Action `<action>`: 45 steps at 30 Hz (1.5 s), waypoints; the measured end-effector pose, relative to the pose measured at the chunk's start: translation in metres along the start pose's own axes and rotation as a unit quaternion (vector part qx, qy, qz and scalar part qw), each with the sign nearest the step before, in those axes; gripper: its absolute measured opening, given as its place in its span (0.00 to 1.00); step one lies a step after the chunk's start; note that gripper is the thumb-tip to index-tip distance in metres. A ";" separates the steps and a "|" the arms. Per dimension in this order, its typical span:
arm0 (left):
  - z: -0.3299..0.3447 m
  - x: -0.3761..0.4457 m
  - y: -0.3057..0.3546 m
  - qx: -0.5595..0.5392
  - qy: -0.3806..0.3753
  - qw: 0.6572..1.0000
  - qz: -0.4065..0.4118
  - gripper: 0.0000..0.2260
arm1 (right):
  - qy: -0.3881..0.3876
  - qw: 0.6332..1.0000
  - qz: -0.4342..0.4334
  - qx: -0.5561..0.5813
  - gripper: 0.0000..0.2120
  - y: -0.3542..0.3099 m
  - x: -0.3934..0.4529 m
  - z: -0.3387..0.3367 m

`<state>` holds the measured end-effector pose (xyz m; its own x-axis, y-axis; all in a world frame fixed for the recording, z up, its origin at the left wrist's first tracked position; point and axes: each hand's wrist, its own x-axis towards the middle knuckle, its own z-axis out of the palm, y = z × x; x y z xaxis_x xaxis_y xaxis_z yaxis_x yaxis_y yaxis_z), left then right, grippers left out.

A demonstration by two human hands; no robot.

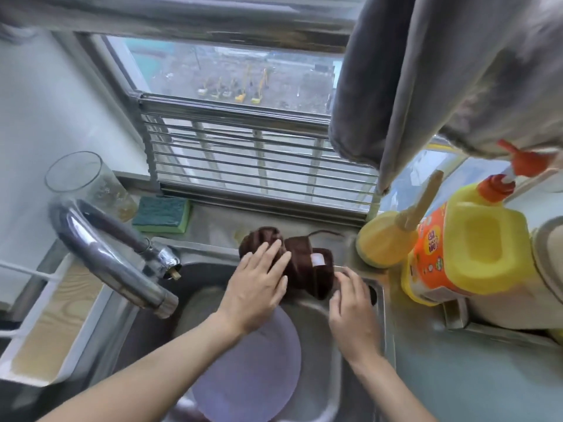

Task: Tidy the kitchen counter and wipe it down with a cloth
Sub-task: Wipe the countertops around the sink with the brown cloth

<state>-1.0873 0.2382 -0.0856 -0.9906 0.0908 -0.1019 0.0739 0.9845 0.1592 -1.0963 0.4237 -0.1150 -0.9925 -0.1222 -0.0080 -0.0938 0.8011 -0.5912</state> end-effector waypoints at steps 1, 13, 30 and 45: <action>0.007 0.007 0.012 0.000 -0.031 1.000 0.001 0.23 | -0.004 0.999 0.004 -0.041 0.22 0.010 -0.003 0.000; 0.018 0.047 -0.039 -0.016 -0.138 0.958 -0.250 0.24 | -0.071 0.974 -0.057 -0.206 0.26 0.020 0.029 0.017; 0.022 0.043 -0.014 -0.062 -0.106 0.955 -0.270 0.24 | -0.060 0.977 -0.076 -0.192 0.29 0.024 0.030 0.020; 0.036 0.065 0.031 -0.001 -0.108 0.994 0.001 0.27 | -0.033 0.999 -0.014 -0.015 0.31 0.024 0.020 0.014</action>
<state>-1.1453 0.2796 -0.1227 -0.9427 0.1222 -0.3104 0.0745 0.9841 0.1612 -1.1171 0.4321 -0.1401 -0.9821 -0.1828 -0.0457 -0.1250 0.8137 -0.5677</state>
